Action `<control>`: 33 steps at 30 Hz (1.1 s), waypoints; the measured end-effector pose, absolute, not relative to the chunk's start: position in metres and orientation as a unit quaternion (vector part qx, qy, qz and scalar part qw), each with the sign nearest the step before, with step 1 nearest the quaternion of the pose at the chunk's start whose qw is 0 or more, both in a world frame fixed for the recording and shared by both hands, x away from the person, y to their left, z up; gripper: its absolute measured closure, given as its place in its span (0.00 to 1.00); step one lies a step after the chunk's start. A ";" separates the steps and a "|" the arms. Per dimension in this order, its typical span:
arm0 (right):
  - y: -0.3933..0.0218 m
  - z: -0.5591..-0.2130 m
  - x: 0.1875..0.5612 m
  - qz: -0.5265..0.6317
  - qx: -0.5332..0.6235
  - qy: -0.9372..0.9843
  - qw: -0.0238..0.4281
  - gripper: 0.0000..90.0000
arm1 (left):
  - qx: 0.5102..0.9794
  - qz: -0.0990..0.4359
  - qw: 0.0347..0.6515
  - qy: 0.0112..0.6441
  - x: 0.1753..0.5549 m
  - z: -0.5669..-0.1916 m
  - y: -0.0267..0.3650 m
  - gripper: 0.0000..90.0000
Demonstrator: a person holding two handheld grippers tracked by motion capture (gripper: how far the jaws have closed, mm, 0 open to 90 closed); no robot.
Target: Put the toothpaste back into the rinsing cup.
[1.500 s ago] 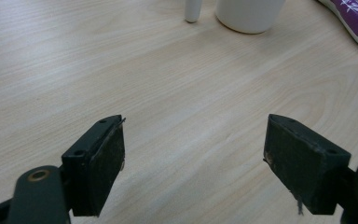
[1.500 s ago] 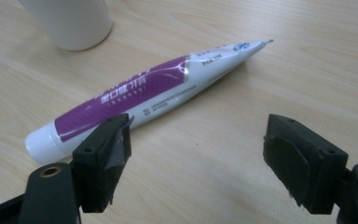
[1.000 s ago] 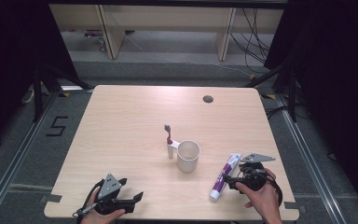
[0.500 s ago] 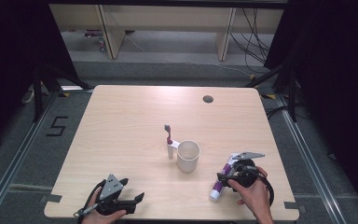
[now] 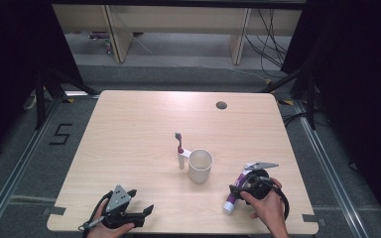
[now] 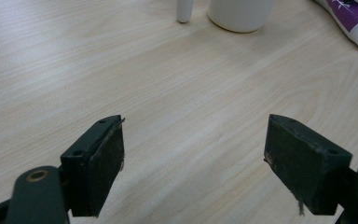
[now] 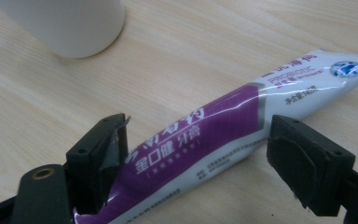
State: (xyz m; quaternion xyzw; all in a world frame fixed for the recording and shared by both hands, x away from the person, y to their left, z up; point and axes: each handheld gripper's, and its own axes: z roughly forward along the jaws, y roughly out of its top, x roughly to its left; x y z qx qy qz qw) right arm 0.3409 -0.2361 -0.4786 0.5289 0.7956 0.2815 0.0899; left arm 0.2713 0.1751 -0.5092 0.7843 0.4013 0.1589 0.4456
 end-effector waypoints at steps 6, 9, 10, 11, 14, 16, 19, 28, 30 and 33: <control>-0.236 -0.479 0.343 0.271 0.520 0.805 0.091 0.24 | 0.785 0.158 0.444 0.402 0.271 -0.510 0.175 0.22; -0.233 -0.481 0.343 0.279 0.530 0.796 0.095 0.24 | 0.785 0.158 0.443 0.403 0.271 -0.509 0.175 0.22; -0.234 -0.481 0.344 0.278 0.517 0.803 0.103 0.25 | 0.785 0.158 0.444 0.402 0.271 -0.509 0.175 0.22; -0.234 -0.481 0.344 0.278 0.517 0.803 0.103 0.25 | 0.785 0.157 0.445 0.402 0.271 -0.510 0.175 0.22; -0.233 -0.480 0.345 0.265 0.511 0.812 0.099 0.25 | 0.789 0.159 0.438 0.401 0.271 -0.510 0.175 0.22; -0.231 -0.480 0.345 0.263 0.509 0.813 0.100 0.28 | 0.787 0.157 0.442 0.402 0.271 -0.510 0.174 0.22; -0.233 -0.479 0.348 0.255 0.496 0.825 0.094 0.30 | 0.785 0.156 0.446 0.400 0.271 -0.510 0.174 0.22; -0.236 -0.473 0.357 0.228 0.471 0.849 0.071 0.44 | 0.789 0.154 0.442 0.399 0.271 -0.510 0.174 0.22; -0.236 -0.472 0.359 0.219 0.470 0.853 0.060 0.47 | 0.789 0.154 0.443 0.398 0.271 -0.510 0.174 0.22; -0.236 -0.469 0.361 0.214 0.459 0.861 0.054 0.53 | 0.789 0.155 0.441 0.399 0.271 -0.510 0.173 0.22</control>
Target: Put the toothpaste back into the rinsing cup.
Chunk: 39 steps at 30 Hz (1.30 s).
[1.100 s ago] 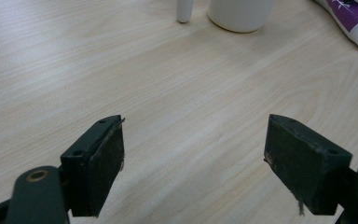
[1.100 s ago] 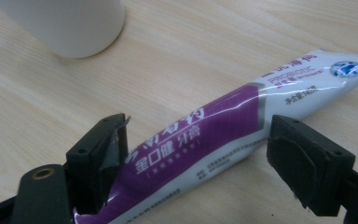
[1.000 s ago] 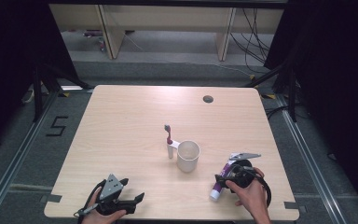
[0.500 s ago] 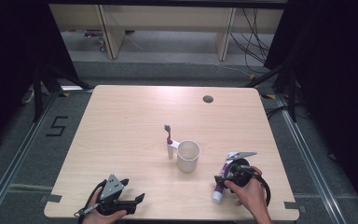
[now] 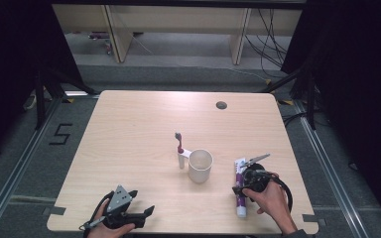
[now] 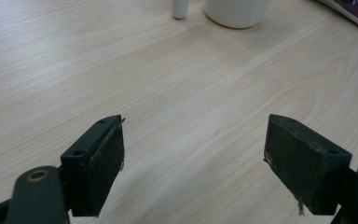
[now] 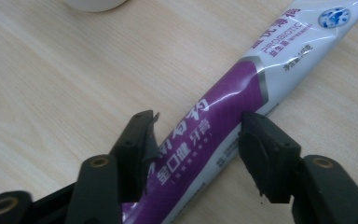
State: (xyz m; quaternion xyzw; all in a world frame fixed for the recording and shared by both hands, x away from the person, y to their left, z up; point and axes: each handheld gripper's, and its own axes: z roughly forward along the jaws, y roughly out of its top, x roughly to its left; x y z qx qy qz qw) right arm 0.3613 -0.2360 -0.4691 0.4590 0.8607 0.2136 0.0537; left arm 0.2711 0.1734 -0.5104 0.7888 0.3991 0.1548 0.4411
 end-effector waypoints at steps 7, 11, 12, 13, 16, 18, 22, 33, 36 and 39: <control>-0.235 -0.467 0.367 0.196 0.462 0.864 0.036 0.57 | 0.788 0.153 0.444 0.399 0.270 -0.511 0.172 0.22; -0.234 -0.466 0.371 0.183 0.464 0.866 0.032 0.58 | 0.790 0.151 0.442 0.397 0.270 -0.511 0.172 0.22; -0.235 -0.466 0.372 0.181 0.459 0.869 0.035 0.58 | 0.791 0.151 0.442 0.396 0.271 -0.511 0.172 0.22; -0.234 -0.467 0.374 0.175 0.463 0.868 0.036 0.58 | 0.791 0.149 0.442 0.396 0.270 -0.511 0.172 0.22; -0.236 -0.468 0.378 0.171 0.474 0.863 0.033 0.59 | 0.789 0.149 0.445 0.396 0.270 -0.511 0.172 0.22; -0.238 -0.469 0.381 0.172 0.474 0.863 0.033 0.60 | 0.788 0.151 0.444 0.399 0.270 -0.511 0.172 0.22; -0.239 -0.472 0.385 0.157 0.480 0.863 0.025 0.62 | 0.791 0.147 0.443 0.396 0.271 -0.512 0.171 0.22; -0.235 -0.472 0.393 0.138 0.454 0.880 0.022 0.63 | 0.789 0.146 0.445 0.397 0.270 -0.513 0.170 0.23; -0.234 -0.471 0.394 0.130 0.459 0.879 0.016 0.63 | 0.790 0.145 0.445 0.396 0.270 -0.513 0.170 0.23; -0.231 -0.469 0.391 0.116 0.475 0.872 0.016 0.64 | 0.790 0.146 0.445 0.396 0.270 -0.513 0.170 0.23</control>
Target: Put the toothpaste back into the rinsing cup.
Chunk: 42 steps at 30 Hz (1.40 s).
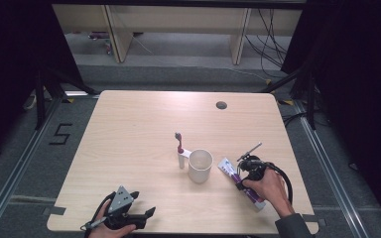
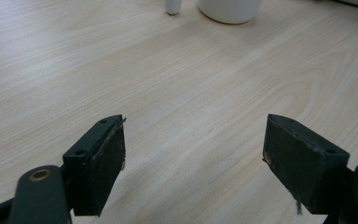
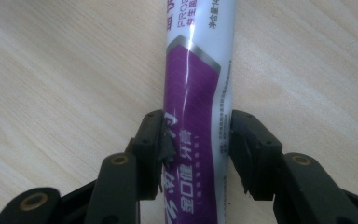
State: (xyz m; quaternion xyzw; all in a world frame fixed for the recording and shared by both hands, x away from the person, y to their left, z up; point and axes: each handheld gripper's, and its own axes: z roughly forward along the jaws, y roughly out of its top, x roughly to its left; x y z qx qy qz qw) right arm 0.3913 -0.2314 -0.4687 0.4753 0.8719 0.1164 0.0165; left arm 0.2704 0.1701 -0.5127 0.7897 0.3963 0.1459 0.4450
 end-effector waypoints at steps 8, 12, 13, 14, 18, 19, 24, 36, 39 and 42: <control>-0.234 -0.468 0.395 0.119 0.450 0.885 0.032 0.67 | 0.794 0.146 0.438 0.396 0.270 -0.513 0.170 0.23; -0.236 -0.463 0.395 0.125 0.457 0.880 0.034 0.79 | 0.796 0.145 0.437 0.392 0.270 -0.513 0.170 0.23; -0.236 -0.463 0.396 0.122 0.456 0.881 0.031 0.79 | 0.796 0.145 0.438 0.391 0.270 -0.513 0.170 0.23; -0.236 -0.464 0.397 0.122 0.452 0.883 0.031 0.81 | 0.796 0.144 0.439 0.390 0.270 -0.513 0.170 0.23; -0.235 -0.468 0.399 0.111 0.452 0.885 0.024 0.84 | 0.796 0.143 0.439 0.391 0.270 -0.513 0.169 0.23; -0.235 -0.468 0.400 0.109 0.449 0.887 0.023 0.84 | 0.798 0.144 0.437 0.389 0.270 -0.513 0.170 0.23; -0.233 -0.470 0.402 0.104 0.445 0.889 0.020 0.84 | 0.795 0.143 0.441 0.391 0.270 -0.514 0.169 0.23; -0.229 -0.474 0.405 0.086 0.419 0.904 0.021 0.83 | 0.796 0.143 0.439 0.391 0.270 -0.514 0.169 0.23; -0.228 -0.473 0.405 0.080 0.420 0.904 0.020 0.84 | 0.798 0.145 0.436 0.389 0.270 -0.513 0.170 0.23; -0.229 -0.472 0.405 0.084 0.412 0.907 0.021 0.84 | 0.798 0.144 0.435 0.391 0.271 -0.514 0.170 0.23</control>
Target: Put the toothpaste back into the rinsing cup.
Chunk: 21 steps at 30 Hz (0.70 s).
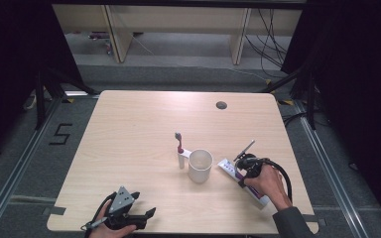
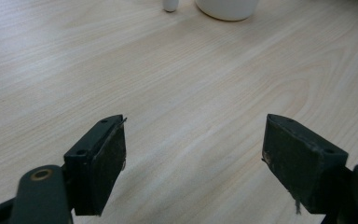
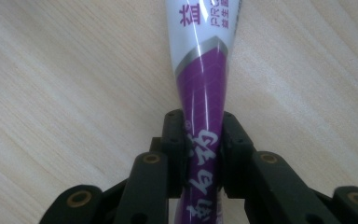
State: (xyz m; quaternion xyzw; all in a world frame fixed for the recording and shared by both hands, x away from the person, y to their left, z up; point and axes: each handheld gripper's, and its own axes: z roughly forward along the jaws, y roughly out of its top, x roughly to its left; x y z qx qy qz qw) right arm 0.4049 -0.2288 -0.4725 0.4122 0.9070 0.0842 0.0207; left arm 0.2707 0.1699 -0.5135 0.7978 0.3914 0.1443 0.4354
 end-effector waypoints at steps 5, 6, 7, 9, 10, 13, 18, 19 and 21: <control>-0.232 -0.468 0.402 0.102 0.412 0.905 0.023 0.85 | 0.795 0.144 0.440 0.392 0.271 -0.514 0.169 0.24; -0.233 -0.465 0.401 0.102 0.418 0.902 0.023 0.85 | 0.798 0.146 0.434 0.391 0.271 -0.514 0.170 0.24; -0.235 -0.464 0.401 0.112 0.412 0.904 0.029 0.85 | 0.797 0.144 0.435 0.392 0.271 -0.514 0.170 0.24; -0.237 -0.458 0.398 0.124 0.423 0.897 0.031 0.85 | 0.797 0.144 0.435 0.393 0.271 -0.514 0.170 0.24; -0.239 -0.455 0.398 0.133 0.413 0.900 0.037 0.85 | 0.797 0.145 0.436 0.392 0.271 -0.514 0.170 0.24; -0.243 -0.449 0.396 0.153 0.419 0.894 0.035 0.85 | 0.797 0.144 0.436 0.392 0.271 -0.514 0.170 0.24; -0.249 -0.446 0.397 0.167 0.417 0.892 0.050 0.85 | 0.797 0.145 0.436 0.392 0.271 -0.513 0.170 0.24; -0.248 -0.446 0.396 0.166 0.424 0.889 0.048 0.85 | 0.796 0.145 0.437 0.394 0.271 -0.513 0.170 0.24; -0.250 -0.444 0.398 0.176 0.412 0.893 0.049 0.85 | 0.795 0.144 0.438 0.394 0.271 -0.513 0.170 0.24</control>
